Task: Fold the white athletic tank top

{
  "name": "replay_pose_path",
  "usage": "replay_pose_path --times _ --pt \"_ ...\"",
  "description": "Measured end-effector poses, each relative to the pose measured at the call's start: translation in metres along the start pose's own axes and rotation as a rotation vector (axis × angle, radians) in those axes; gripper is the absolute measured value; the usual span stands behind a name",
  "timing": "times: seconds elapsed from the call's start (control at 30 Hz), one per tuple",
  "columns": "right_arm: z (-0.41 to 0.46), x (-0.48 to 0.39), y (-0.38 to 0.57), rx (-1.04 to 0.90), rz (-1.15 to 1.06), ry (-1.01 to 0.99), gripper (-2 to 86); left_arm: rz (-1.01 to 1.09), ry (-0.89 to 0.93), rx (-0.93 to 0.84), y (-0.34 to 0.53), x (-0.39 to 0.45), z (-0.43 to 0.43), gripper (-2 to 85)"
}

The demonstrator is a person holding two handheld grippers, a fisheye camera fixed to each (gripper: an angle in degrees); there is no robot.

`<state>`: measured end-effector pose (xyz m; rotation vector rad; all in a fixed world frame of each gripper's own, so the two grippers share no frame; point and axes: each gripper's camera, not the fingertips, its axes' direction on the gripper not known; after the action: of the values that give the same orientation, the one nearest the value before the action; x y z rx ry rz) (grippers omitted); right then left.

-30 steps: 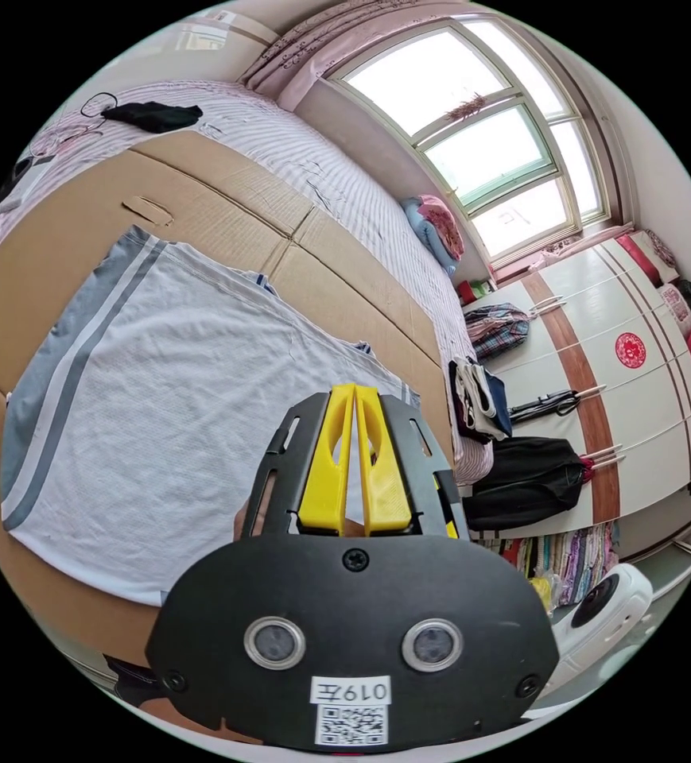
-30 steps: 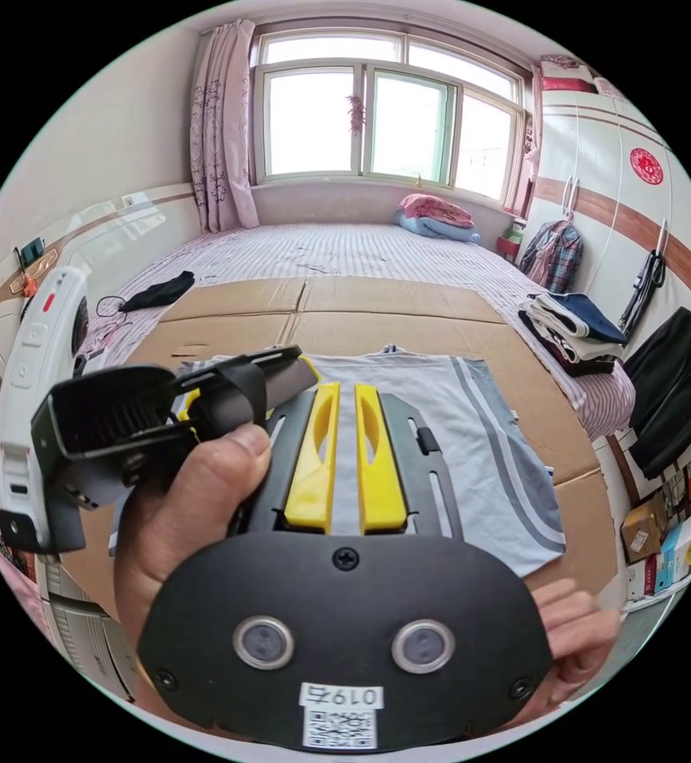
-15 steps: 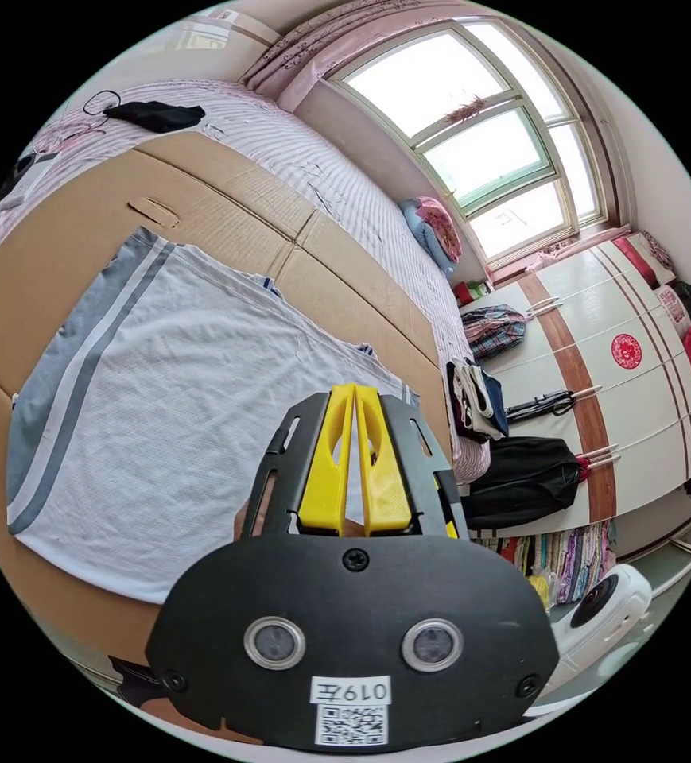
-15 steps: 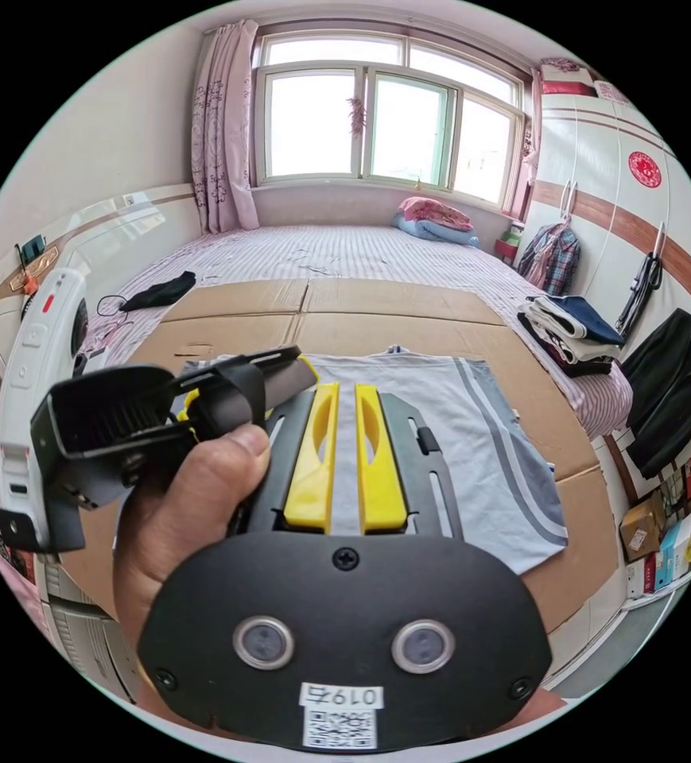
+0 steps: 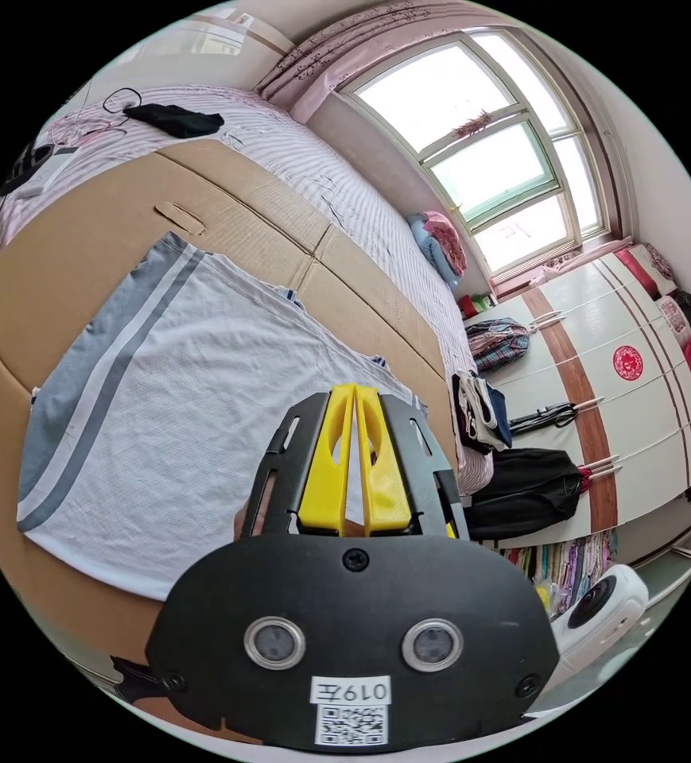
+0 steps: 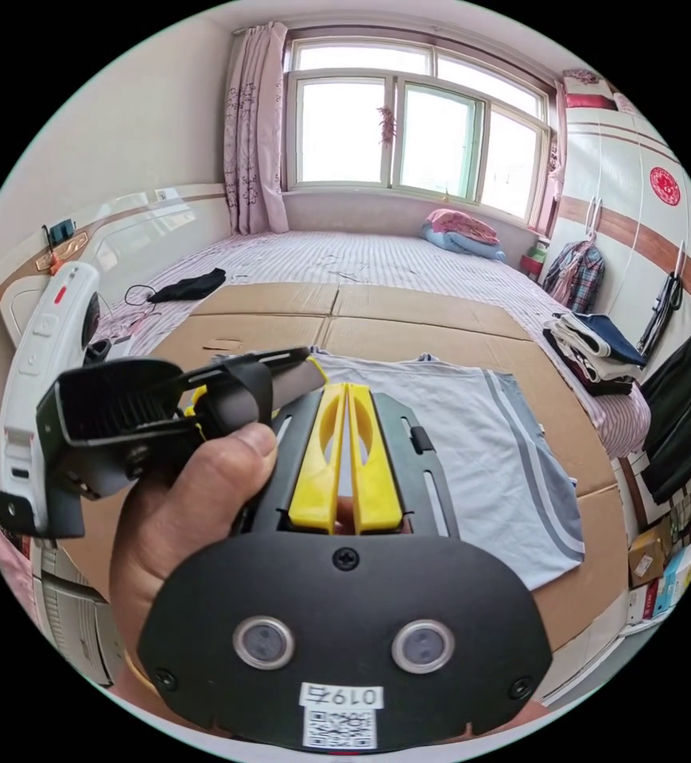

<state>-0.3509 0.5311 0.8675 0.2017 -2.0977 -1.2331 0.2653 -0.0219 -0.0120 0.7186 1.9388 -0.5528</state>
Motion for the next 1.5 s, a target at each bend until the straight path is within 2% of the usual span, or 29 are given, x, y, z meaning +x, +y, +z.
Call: replay_pose_path --times 0.23,0.5,0.6,0.7,0.8,0.87,1.0,1.17,1.23,1.3,1.33,1.4,1.5 --pt "-0.001 -0.009 0.004 0.019 -0.069 0.009 -0.9 -0.025 0.044 0.017 0.013 -0.02 -0.026 0.5" --pt "-0.017 0.0 0.017 0.18 -0.108 -0.017 -1.0 0.079 0.115 0.033 0.035 -0.022 -0.058 0.6" --pt "-0.02 0.012 0.019 0.193 -0.194 -0.078 -1.0 0.088 0.05 0.045 0.041 -0.025 -0.072 0.7" --pt "-0.014 0.024 0.023 0.121 -0.284 -0.069 -0.9 0.175 0.012 0.112 0.053 -0.024 -0.101 0.8" --pt "-0.009 0.035 0.043 0.068 -0.43 0.005 -0.8 0.333 -0.112 0.188 0.07 -0.025 -0.139 0.9" --pt "-0.008 0.047 0.061 0.061 -0.45 0.131 -0.5 0.416 -0.199 0.198 0.083 -0.041 -0.165 0.9" --pt "-0.007 0.061 0.088 0.041 -0.535 0.221 -0.8 0.382 -0.26 0.129 0.099 -0.09 -0.19 0.9" --pt "-0.017 0.102 0.089 -0.025 -0.4 -0.005 -0.9 0.369 -0.491 0.093 0.135 -0.144 -0.206 1.0" --pt "-0.02 0.116 0.083 -0.029 -0.376 -0.063 -1.0 0.358 -0.48 0.044 0.139 -0.156 -0.208 1.0" --pt "-0.017 0.124 0.078 -0.079 -0.444 -0.19 -1.0 0.371 -0.445 0.022 0.144 -0.16 -0.212 1.0" --pt "-0.012 0.127 0.075 -0.127 -0.507 -0.331 -1.0 0.398 -0.425 0.014 0.148 -0.159 -0.214 0.9" --pt "0.0 0.14 0.068 -0.211 -0.425 -0.449 -1.0 0.439 -0.412 0.013 0.154 -0.154 -0.215 0.9" --pt "0.004 0.15 0.077 -0.181 -0.443 -0.577 -1.0 0.507 -0.392 0.004 0.168 -0.145 -0.216 0.8"
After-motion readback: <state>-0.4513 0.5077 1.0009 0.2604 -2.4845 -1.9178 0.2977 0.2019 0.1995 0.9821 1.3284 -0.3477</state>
